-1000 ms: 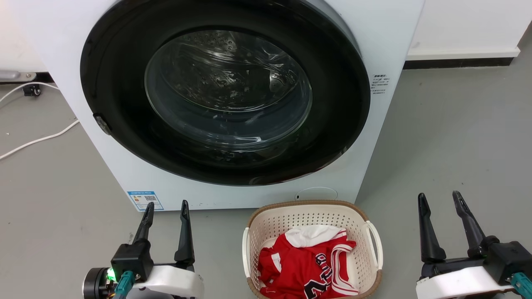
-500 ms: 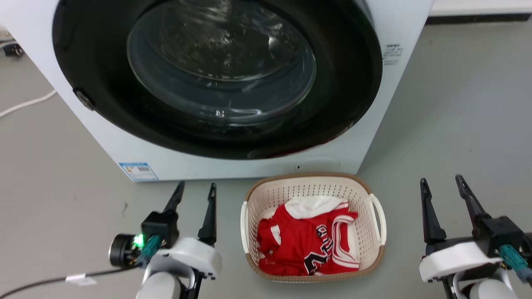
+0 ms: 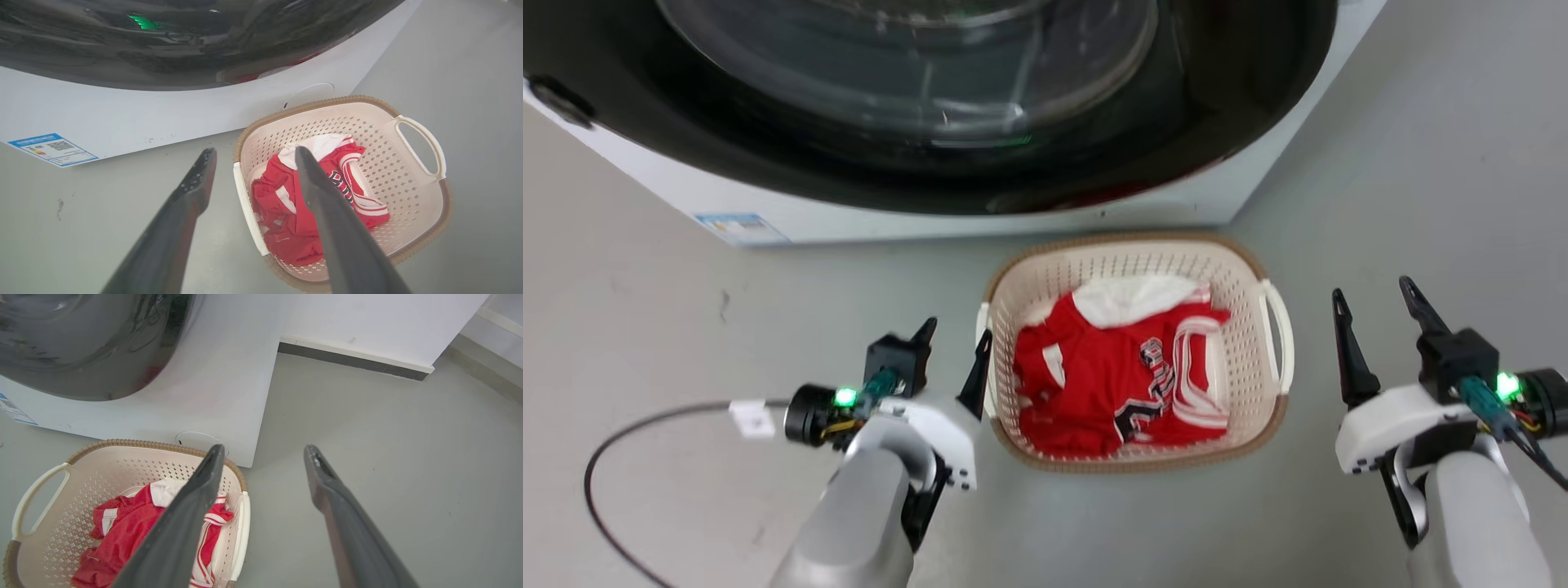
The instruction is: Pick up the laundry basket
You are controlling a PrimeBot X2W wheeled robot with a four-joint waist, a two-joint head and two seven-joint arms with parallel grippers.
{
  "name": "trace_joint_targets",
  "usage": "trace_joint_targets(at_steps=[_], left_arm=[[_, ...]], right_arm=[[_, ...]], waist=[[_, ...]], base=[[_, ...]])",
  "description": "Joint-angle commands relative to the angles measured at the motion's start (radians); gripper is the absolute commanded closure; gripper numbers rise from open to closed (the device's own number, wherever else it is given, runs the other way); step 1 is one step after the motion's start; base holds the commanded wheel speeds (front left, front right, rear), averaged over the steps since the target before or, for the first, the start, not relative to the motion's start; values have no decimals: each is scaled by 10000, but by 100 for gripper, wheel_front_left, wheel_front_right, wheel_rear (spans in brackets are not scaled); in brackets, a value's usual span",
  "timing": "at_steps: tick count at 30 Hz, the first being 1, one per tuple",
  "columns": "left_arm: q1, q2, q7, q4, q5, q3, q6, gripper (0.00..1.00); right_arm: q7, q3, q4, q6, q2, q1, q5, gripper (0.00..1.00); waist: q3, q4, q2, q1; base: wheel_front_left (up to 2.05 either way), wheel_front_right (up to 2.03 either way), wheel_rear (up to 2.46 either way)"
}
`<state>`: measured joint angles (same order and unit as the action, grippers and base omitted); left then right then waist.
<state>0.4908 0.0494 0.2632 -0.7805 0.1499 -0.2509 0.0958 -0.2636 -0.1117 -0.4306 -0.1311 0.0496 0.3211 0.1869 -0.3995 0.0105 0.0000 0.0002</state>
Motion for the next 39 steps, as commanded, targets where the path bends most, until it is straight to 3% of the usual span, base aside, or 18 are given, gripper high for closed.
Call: trace_joint_targets(at_steps=[1,9,18,28,39], left_arm=[[369,16,26,-271,45,-69,8,0],[2126,18,-115,-2420,577,-807,198,0],[3457,16,-194,-3817,1254,-1094,317,0],[4419,18,-239,-4255,1840,-1735,339,0],[4941,16,-64,-4371,2315,-2389,341,0]], right_arm=[[-18,-33,-172,7,14,295,137,0],[-18,-122,-2004,7,308,1694,804,0],[-18,27,-4006,7,435,3284,1311,0],[-18,-259,-5607,7,487,4574,1877,0],[-18,-707,-6039,7,443,5271,2347,0]], waist=[[-694,127,0,-2],[-2023,193,0,-2],[-3266,210,0,-2],[-4331,-18,0,-2],[-5044,-203,0,-2]], base=[[0,0,0],[0,0,0],[0,0,0],[0,0,0],[0,0,0]])
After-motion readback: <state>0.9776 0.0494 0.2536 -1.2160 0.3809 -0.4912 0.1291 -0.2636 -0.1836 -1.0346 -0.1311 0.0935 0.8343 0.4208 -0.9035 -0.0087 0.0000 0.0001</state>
